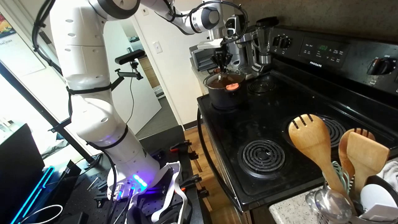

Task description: Uncover the pot and put the lid on the stovetop

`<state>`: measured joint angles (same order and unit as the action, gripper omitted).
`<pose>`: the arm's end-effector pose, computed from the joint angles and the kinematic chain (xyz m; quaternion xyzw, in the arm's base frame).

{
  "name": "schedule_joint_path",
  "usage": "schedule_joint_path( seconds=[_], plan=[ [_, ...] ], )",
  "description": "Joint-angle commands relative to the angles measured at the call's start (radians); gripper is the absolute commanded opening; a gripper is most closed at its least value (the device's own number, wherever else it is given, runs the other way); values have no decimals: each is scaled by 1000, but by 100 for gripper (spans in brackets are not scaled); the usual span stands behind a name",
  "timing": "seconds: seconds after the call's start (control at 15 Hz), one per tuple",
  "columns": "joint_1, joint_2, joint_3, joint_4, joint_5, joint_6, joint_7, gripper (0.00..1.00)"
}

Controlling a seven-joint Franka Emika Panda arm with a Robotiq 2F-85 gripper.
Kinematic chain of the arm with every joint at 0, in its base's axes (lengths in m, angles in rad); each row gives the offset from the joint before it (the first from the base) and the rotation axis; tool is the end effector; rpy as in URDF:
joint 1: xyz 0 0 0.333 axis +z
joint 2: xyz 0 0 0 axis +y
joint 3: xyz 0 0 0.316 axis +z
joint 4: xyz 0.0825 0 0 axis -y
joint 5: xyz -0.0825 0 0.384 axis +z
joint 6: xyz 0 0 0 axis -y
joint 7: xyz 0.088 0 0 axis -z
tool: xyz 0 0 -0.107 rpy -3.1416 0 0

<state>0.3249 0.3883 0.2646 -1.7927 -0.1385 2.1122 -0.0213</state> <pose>0.5411 0.3393 0.3365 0.9442 0.3283 -0.0230 0.0156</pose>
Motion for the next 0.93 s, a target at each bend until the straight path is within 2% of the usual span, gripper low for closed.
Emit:
schedule_joint_path(
  seconds=[0.0, 0.87],
  plan=[
    [-6, -64, 10, -32, 38, -1, -27, 4],
    [-14, -122, 12, -42, 64, -15, -39, 4]
  ],
)
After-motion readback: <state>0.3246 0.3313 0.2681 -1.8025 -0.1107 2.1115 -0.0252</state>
